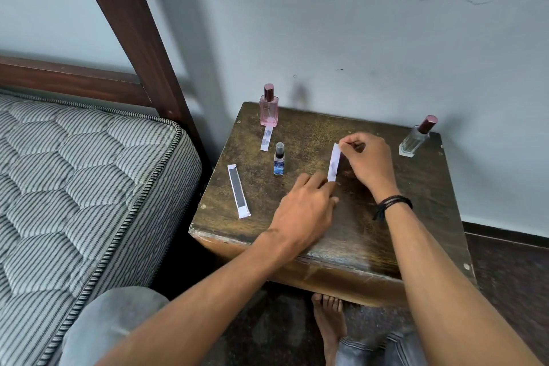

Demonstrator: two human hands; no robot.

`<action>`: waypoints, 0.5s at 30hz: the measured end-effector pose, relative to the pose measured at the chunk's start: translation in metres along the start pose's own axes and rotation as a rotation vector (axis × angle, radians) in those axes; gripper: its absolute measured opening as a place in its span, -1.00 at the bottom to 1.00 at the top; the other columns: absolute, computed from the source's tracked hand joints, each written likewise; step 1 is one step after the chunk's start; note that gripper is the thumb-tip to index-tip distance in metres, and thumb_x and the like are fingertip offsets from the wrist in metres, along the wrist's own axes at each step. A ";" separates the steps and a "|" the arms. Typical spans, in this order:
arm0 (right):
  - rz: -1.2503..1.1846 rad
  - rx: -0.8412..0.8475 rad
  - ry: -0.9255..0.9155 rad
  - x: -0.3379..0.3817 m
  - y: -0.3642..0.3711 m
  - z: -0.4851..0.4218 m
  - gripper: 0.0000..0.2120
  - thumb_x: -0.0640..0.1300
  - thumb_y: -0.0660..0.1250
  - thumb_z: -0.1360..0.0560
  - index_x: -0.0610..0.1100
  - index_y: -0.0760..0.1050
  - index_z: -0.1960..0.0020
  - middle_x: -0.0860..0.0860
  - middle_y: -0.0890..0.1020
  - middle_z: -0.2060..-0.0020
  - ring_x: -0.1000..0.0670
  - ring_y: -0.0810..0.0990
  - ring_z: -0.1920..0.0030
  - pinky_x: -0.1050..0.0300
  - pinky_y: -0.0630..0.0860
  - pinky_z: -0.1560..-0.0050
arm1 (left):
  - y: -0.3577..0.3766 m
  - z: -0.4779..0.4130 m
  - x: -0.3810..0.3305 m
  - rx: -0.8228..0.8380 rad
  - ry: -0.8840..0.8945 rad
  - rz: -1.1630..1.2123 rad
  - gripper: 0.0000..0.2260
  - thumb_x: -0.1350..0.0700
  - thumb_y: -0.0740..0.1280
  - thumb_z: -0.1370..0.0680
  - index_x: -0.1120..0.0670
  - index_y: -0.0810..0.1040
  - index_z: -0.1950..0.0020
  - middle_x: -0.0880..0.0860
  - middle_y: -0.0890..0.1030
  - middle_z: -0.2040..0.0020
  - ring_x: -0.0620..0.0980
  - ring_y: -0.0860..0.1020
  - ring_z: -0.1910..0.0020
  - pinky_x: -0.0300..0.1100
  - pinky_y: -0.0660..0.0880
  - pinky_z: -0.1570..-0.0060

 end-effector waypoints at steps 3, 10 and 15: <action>0.000 -0.009 0.004 -0.002 -0.002 -0.004 -0.92 -0.14 0.41 -0.54 -0.02 0.67 0.08 0.12 0.66 0.14 0.16 0.58 0.11 0.53 0.33 0.17 | -0.001 -0.004 -0.002 0.007 0.026 -0.007 -0.70 0.06 0.30 -0.63 0.20 0.55 -0.29 0.10 0.51 -0.27 0.13 0.46 -0.13 0.04 0.49 -0.22; 0.015 -0.013 -0.009 -0.006 -0.001 -0.013 -0.92 -0.13 0.40 -0.55 -0.05 0.68 0.06 0.11 0.67 0.14 0.13 0.60 0.09 0.37 0.41 0.09 | 0.011 -0.010 -0.004 0.072 0.039 -0.121 -0.55 -0.10 0.30 -0.62 0.18 0.50 -0.38 0.08 0.49 -0.36 0.17 0.44 -0.22 0.08 0.48 -0.21; 0.004 -0.023 -0.002 -0.014 -0.002 -0.024 -0.91 -0.13 0.40 -0.55 -0.04 0.68 0.09 0.10 0.68 0.15 0.10 0.63 0.07 0.20 0.50 -0.04 | 0.014 -0.018 -0.005 0.116 -0.010 -0.188 -0.48 -0.22 0.18 -0.63 0.10 0.41 -0.45 0.00 0.41 -0.42 0.13 0.39 -0.29 0.12 0.43 -0.18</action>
Point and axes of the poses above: each hand's wrist, its own z-axis away from the middle knuckle, its own y-axis out of the palm, x = y × z, the point moved 5 cm from there along -z, towards the middle knuckle
